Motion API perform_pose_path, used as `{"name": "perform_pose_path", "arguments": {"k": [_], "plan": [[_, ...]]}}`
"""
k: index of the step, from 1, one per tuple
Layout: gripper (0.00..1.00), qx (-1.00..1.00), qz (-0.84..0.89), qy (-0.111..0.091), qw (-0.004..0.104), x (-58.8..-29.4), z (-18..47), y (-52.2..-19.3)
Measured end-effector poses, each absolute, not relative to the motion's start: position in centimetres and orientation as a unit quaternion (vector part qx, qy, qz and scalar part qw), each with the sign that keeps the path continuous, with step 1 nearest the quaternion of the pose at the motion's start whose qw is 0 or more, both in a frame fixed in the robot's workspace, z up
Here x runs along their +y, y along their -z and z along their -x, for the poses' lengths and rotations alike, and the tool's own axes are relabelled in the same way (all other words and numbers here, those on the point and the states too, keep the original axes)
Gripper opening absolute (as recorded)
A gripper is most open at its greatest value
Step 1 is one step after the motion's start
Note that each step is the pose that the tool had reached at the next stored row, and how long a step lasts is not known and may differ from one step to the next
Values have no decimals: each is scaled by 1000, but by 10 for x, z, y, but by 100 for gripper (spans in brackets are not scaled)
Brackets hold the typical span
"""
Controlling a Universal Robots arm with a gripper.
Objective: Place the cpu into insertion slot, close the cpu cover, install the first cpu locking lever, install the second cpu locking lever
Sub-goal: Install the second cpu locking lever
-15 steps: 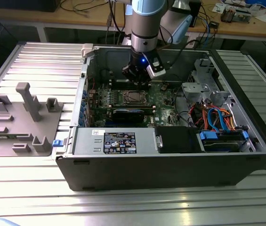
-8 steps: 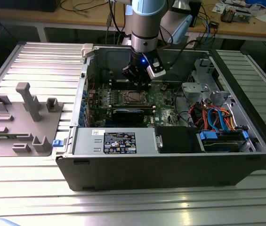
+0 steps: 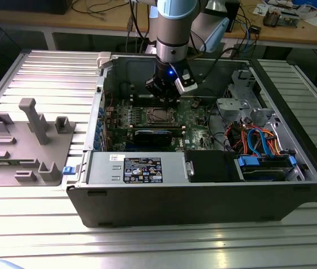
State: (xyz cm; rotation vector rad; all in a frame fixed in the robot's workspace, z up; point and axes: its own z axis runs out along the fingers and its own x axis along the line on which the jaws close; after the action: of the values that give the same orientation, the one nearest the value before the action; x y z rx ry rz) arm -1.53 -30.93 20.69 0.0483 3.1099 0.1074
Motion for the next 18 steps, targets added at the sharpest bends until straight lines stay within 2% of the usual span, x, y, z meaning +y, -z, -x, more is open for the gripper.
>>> {"name": "perform_pose_path", "arguments": {"k": [18], "plan": [[11, 999, -15, -35, 15, -316, 15, -211]]}}
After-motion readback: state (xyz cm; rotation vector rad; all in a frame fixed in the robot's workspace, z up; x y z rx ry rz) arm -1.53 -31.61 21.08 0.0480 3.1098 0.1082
